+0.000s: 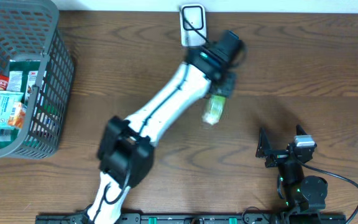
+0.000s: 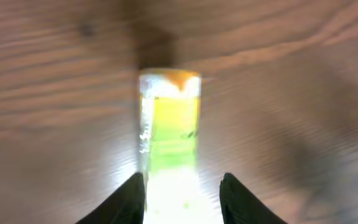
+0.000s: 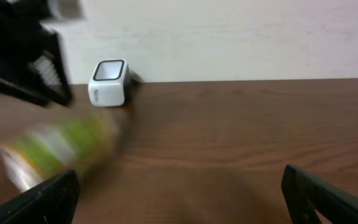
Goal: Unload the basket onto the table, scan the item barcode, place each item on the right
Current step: 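Carry the carton to the white scanner, barcode facing it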
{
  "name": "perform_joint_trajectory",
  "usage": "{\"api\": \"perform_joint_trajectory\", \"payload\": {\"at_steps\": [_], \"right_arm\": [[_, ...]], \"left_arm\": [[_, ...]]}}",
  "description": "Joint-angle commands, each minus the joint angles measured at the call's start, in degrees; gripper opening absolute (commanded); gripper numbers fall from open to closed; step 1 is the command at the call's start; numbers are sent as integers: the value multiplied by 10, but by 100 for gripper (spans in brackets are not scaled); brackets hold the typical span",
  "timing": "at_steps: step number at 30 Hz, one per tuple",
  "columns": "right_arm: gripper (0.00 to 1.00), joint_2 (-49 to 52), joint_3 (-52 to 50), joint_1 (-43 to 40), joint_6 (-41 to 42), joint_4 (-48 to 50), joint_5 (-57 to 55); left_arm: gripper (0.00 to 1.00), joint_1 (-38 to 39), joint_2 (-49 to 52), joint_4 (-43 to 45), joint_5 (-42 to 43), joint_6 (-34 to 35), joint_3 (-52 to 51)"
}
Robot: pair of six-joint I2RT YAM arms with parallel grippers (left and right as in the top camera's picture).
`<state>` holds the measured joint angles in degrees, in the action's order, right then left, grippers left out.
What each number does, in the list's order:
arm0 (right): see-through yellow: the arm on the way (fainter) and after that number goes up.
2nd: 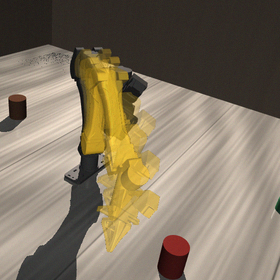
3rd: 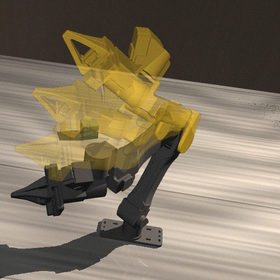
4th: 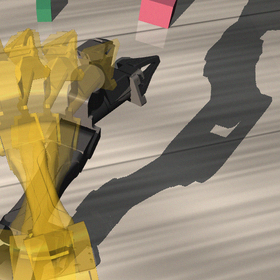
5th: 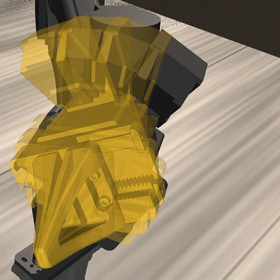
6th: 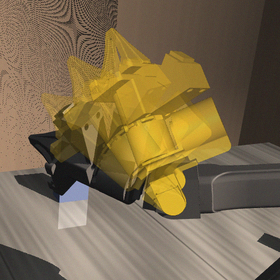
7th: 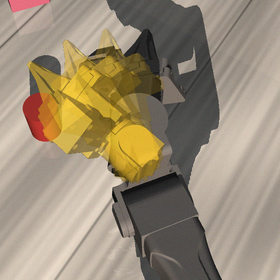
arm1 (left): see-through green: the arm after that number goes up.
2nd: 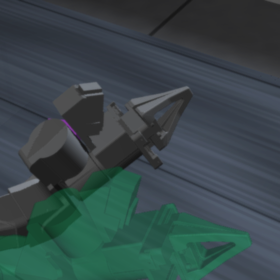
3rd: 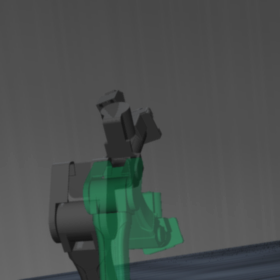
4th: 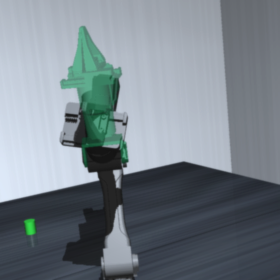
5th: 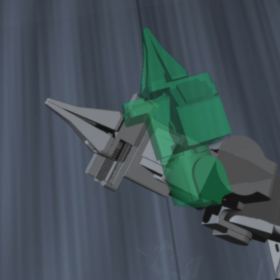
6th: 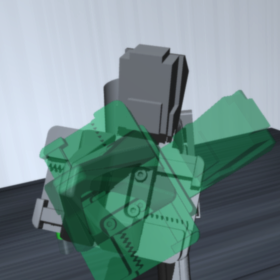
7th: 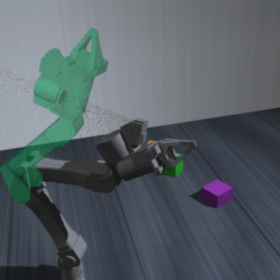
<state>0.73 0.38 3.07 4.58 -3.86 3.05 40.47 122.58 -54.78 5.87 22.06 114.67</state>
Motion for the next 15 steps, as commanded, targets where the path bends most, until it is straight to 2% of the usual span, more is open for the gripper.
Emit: {"api": "perform_joint_trajectory", "payload": {"at_steps": [1,5,9,12,15], "right_arm": [[99,-2,-1,3,7,-2,2],[99,-2,-1,3,7,-2,2],[99,-2,-1,3,7,-2,2],[99,-2,-1,3,7,-2,2],[99,-2,-1,3,7,-2,2]], "left_arm": [[40,35,37,40,-4,45,4],[41,61,62,80,-5,61,4],[62,68,56,84,-56,53,6],[73,61,35,77,-58,29,13],[76,51,4,50,-58,9,18]]}}
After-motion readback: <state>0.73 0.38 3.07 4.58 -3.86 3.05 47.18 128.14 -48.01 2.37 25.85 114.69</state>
